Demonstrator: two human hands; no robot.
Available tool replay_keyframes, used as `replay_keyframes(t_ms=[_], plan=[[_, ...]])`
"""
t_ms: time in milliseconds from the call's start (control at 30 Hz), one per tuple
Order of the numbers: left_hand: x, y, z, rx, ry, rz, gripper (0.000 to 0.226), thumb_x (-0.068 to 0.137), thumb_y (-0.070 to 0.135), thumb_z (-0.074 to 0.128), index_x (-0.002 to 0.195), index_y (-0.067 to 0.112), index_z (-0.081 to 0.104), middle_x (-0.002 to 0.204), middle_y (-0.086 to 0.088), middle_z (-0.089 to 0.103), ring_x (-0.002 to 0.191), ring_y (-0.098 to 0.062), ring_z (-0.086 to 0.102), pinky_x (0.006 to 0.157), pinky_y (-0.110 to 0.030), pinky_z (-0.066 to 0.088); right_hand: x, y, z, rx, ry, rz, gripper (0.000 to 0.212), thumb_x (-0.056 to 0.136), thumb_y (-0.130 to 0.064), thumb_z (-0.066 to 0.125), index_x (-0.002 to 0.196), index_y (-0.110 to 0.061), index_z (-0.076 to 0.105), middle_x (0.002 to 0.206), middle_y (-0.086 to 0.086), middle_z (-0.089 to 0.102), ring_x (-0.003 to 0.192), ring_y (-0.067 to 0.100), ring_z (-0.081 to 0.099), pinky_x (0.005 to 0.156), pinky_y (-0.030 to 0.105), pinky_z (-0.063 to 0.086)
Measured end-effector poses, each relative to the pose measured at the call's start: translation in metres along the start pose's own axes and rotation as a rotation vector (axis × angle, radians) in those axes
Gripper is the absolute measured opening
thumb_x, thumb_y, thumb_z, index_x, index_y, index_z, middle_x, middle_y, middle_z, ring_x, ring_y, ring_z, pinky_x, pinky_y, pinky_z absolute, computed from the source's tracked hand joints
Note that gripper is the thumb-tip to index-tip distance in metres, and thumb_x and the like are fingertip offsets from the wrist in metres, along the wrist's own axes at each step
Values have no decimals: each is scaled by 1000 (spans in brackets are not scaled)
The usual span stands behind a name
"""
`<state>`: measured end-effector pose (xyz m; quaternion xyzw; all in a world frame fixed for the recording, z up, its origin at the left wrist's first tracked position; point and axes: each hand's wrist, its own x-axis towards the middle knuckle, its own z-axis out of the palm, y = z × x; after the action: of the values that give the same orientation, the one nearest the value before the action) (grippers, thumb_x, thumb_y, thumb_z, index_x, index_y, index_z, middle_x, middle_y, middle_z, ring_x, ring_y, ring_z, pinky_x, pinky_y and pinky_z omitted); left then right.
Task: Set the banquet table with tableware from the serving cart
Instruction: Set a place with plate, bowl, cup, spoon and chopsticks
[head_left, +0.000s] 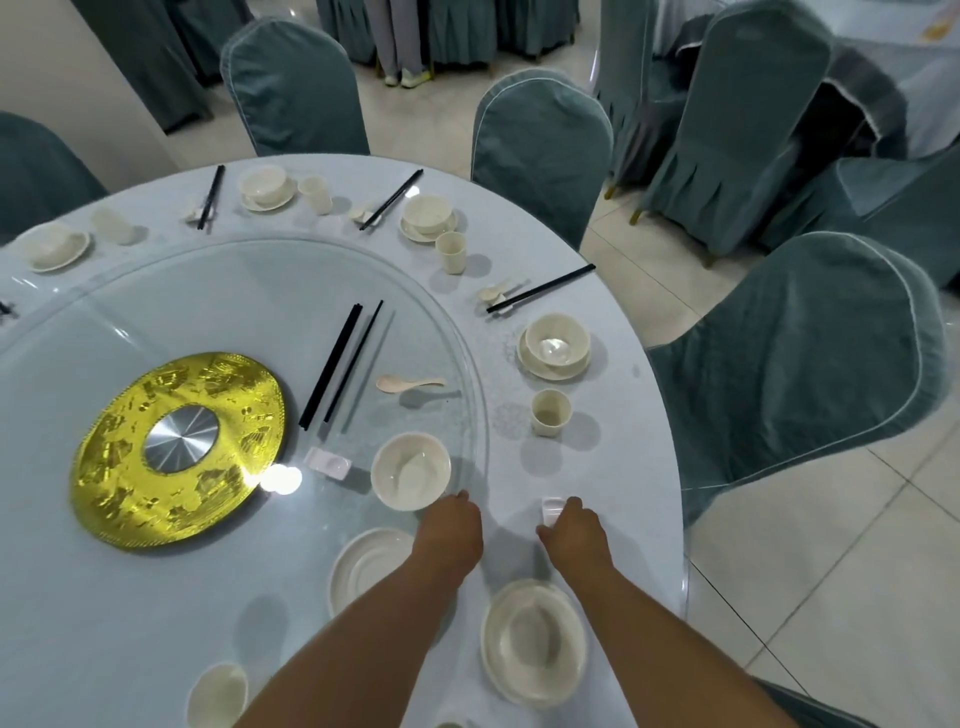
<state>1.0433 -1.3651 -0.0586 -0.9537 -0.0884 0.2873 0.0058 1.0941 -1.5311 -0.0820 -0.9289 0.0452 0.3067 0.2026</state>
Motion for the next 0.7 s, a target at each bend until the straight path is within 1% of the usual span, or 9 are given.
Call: replay_keyframes(t_ms=[67, 200, 267, 367, 467, 533, 567, 633, 700], plan=[[-3, 3, 0, 27, -10, -2, 35, 92, 6, 44, 126, 7, 54, 127, -10, 58, 115, -26, 58, 91, -35, 46, 0, 2, 0, 8, -8, 5, 51, 89, -36, 66, 124, -7, 44, 122, 15, 57, 112, 29, 59, 88, 32, 47], [-7, 7, 5, 48, -27, -14, 41, 92, 10, 45, 132, 6, 51, 131, -11, 54, 119, -27, 55, 94, -37, 44, 0, 3, 1, 6, -8, -14, 51, 89, -36, 67, 125, -7, 45, 122, 15, 60, 111, 30, 61, 85, 31, 48], [-12, 6, 8, 41, -24, -15, 38, 92, 9, 46, 129, 6, 53, 131, -12, 54, 118, -28, 55, 94, -38, 44, -2, 4, 4, 1, -9, -27, 52, 90, -36, 67, 126, -6, 45, 123, 16, 60, 112, 30, 61, 85, 31, 48], [-17, 5, 11, 13, -15, -3, 37, 94, 8, 45, 130, 3, 53, 138, -15, 50, 123, -30, 53, 98, -39, 44, -4, 6, 8, -9, 1, -54, 52, 90, -37, 66, 127, -5, 47, 123, 16, 60, 113, 29, 60, 85, 30, 46], [-24, 2, 15, -16, -25, 8, 39, 95, 8, 45, 133, 0, 51, 144, -16, 43, 129, -31, 47, 102, -41, 42, -4, 3, 9, -10, 8, -52, 55, 89, -41, 66, 127, -6, 47, 122, 14, 60, 112, 28, 59, 85, 30, 46], [-28, 0, 20, -37, -25, 12, 40, 95, 8, 43, 134, -1, 50, 143, -16, 44, 129, -32, 45, 102, -42, 42, -5, 1, 10, -77, 12, -72, 54, 90, -42, 64, 128, -8, 46, 124, 12, 57, 115, 27, 57, 90, 32, 46], [-30, -2, 24, -44, -23, 18, 42, 95, 7, 42, 135, -2, 48, 141, -16, 45, 129, -31, 46, 102, -41, 42, -6, 0, 11, -152, 15, -100, 51, 91, -40, 61, 130, -11, 45, 125, 11, 55, 116, 28, 55, 92, 34, 47], [-35, -5, 29, -55, -25, 18, 45, 95, 6, 41, 140, -1, 42, 140, -15, 47, 128, -29, 47, 103, -39, 42, -8, 2, 14, -331, 41, -177, 43, 93, -30, 53, 135, -19, 45, 126, 9, 49, 116, 28, 50, 93, 36, 45], [-38, -8, 33, -74, -38, 19, 48, 95, 6, 41, 142, 0, 40, 141, -14, 47, 129, -28, 47, 105, -38, 42, -10, 4, 12, -427, 72, -260, 46, 92, -19, 49, 137, -28, 47, 130, 7, 43, 117, 27, 46, 97, 35, 41]])
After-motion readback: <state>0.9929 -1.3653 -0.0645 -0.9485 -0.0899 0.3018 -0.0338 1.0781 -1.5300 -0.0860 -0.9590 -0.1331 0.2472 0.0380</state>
